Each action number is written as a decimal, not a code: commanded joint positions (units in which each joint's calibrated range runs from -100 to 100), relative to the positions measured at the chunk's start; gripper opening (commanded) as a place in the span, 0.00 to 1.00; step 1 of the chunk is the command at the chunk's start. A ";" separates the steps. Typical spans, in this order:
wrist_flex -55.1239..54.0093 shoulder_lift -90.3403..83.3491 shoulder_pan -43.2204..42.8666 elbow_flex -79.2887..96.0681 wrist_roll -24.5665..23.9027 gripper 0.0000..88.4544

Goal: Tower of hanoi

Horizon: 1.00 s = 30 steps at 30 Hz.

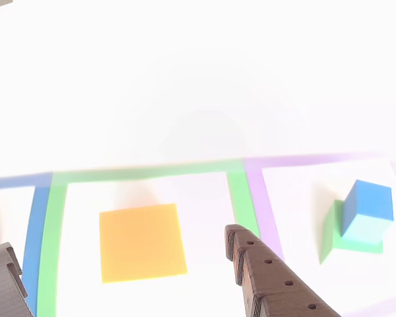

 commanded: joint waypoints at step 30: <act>-46.51 53.63 0.29 -12.65 0.00 0.39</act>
